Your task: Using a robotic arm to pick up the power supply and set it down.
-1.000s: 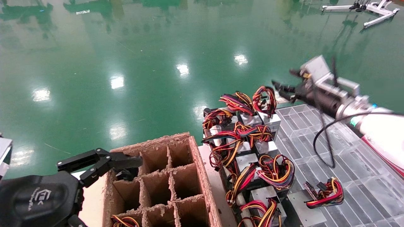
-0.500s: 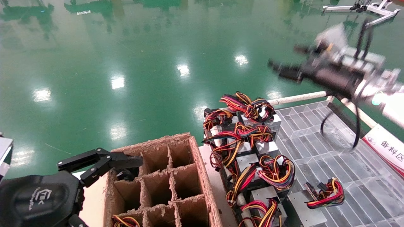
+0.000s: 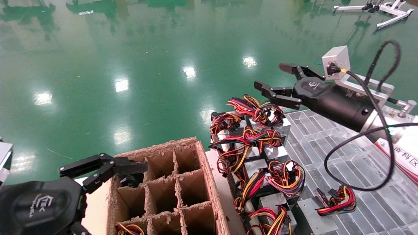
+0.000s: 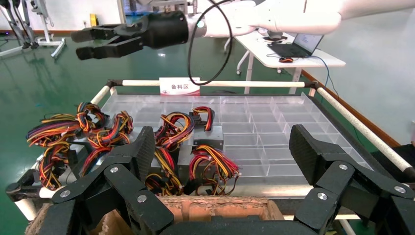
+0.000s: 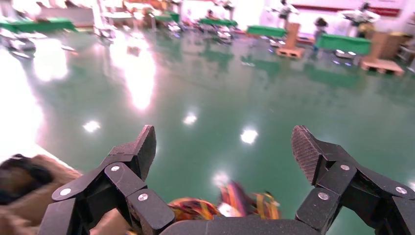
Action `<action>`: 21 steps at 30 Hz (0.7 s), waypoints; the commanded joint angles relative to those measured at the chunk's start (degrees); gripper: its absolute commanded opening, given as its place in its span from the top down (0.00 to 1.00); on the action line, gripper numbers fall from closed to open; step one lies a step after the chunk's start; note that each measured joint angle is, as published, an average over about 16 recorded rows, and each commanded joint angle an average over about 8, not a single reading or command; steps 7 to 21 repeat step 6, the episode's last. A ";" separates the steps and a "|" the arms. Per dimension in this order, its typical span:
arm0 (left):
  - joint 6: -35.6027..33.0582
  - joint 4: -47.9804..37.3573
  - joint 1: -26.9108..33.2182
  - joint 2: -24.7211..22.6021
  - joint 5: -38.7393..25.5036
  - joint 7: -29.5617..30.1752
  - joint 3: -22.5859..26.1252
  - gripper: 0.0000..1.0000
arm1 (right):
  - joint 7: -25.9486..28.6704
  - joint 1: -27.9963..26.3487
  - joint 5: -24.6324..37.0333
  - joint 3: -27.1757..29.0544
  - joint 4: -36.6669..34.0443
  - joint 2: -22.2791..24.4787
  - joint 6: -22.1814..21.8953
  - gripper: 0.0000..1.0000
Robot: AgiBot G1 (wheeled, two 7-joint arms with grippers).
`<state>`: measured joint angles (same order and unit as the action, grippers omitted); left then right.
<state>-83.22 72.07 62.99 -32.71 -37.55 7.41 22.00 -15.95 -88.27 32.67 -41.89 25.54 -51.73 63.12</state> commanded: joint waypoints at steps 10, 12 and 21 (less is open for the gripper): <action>0.00 0.00 0.00 0.00 0.00 0.00 0.00 0.00 | 4.14 4.14 1.42 4.01 7.45 2.59 3.50 0.00; 0.00 0.00 0.00 0.00 0.00 0.00 0.00 0.00 | 4.14 4.14 1.42 4.01 7.45 2.59 3.50 0.00; 0.00 0.00 0.00 0.00 0.00 0.00 0.00 0.00 | 4.14 4.14 1.42 4.01 7.45 2.59 3.50 0.00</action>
